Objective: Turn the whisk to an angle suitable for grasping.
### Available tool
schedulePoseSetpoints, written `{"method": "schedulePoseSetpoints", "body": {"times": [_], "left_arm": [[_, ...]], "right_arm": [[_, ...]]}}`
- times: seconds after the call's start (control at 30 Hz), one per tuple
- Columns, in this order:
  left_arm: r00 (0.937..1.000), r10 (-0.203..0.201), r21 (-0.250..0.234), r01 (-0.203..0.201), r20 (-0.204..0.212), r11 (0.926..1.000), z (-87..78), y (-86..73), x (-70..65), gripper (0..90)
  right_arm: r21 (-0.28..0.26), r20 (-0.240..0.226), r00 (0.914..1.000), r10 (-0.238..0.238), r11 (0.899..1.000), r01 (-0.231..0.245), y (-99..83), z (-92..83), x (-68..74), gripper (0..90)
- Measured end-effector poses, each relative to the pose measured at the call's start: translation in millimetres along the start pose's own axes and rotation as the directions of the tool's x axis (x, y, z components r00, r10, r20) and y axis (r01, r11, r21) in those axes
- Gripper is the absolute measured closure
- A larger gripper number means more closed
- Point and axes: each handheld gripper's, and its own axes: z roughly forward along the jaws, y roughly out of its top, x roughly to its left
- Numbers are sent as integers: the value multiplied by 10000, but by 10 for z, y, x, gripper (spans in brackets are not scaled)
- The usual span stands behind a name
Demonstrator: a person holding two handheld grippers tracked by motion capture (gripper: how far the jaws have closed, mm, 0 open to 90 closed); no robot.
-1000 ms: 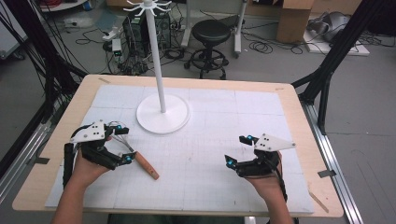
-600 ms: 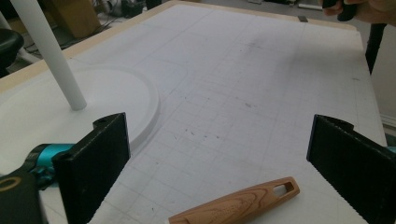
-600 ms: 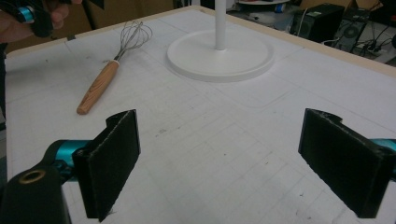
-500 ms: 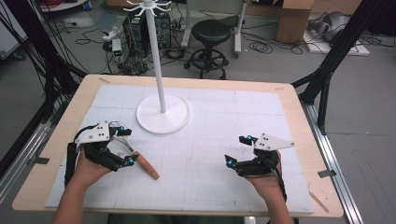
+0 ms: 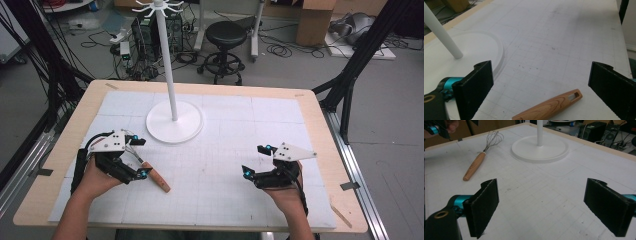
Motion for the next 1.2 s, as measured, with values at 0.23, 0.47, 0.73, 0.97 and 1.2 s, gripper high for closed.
{"method": "schedulePoseSetpoints", "body": {"times": [0.23, 0.47, 0.73, 0.97, 1.2], "left_arm": [[9971, 655, 1210, -696, 376, 9902, -20, 203, 50, 66], [9848, 1443, 2667, -1652, 962, 9495, 130, 356, 38, 66], [9798, 1626, 4305, -1974, 1167, 8807, 329, 209, 56, 78], [9732, 1768, 5534, -2293, 1473, 8007, 554, 64, 96, 94], [9668, 1531, 6553, -2515, 2046, 7123, 724, -66, 141, 294]], "right_arm": [[22, 36, 10000, 46, 10000, -46, -6, -2, -8, 113], [-19, 52, 10000, 73, 10000, -73, -8, -11, -12, 113], [-71, 116, 9999, 81, 9999, -80, -17, -32, -31, 112], [55, 92, 9999, 80, 10000, -80, -26, -4, -20, 113], [96, 100, 9999, 113, 9999, -114, -38, 2, -27, 113]]}}
